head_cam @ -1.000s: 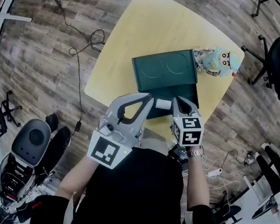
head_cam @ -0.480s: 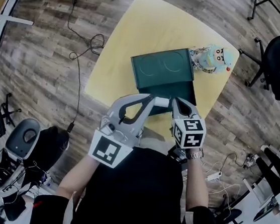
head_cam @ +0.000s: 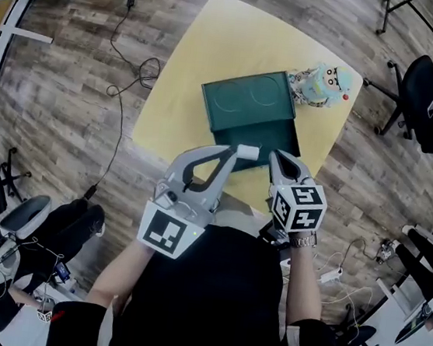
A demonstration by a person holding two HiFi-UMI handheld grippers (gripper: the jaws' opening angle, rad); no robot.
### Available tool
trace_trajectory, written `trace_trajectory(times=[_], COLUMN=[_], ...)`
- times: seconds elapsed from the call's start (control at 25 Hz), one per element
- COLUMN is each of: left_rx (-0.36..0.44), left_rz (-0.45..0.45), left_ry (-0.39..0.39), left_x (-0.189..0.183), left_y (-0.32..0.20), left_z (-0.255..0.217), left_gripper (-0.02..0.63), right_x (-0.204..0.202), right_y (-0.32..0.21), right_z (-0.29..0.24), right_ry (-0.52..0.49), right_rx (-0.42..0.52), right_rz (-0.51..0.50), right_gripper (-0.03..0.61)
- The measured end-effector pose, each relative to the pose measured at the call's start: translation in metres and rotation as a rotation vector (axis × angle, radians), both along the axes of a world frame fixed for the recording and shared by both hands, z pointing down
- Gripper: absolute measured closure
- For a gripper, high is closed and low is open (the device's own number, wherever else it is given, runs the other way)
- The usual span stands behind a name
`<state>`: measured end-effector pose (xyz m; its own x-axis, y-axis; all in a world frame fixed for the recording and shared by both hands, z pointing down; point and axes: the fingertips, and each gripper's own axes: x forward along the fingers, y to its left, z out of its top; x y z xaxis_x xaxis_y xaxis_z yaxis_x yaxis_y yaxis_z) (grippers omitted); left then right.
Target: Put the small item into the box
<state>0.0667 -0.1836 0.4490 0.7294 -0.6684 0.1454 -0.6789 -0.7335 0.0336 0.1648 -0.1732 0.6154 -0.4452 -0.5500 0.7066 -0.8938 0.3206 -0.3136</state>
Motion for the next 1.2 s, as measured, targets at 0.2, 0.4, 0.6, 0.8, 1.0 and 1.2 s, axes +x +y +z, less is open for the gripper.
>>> trace_trajectory(times=[0.2,0.4,0.6,0.8,1.0,1.2], left_rx=[0.008,0.011,0.035,0.046,0.049,0.057], left_rz=[-0.013,-0.024,-0.036,-0.071,-0.094,-0.099], left_ry=[0.003,-0.001,-0.008,-0.004,-0.008,-0.014], left_x=[-0.003,-0.008,-0.013,-0.016,-0.02,-0.019], left_y=[0.013,0.026,0.032,0.034,0.039,0.048], left_z=[-0.003,-0.008,-0.012,-0.021,-0.028,-0.033], left_gripper=[0.612,0.612,0.612,0.612,0.612,0.612], right_x=[0.002,0.004,0.007,0.012,0.021,0.034], right_y=[0.006,0.011,0.014,0.015,0.021,0.031], right_z=[-0.015,-0.031,-0.046,-0.062,-0.074,-0.093], right_ry=[-0.001,0.003,-0.008,-0.008,-0.002,-0.01], right_rx=[0.043,0.086,0.12,0.161,0.181,0.215], right_rz=[-0.003,0.001,0.013,0.013,0.012,0.034], right_gripper=[0.575,0.575,0.575,0.575,0.575,0.575])
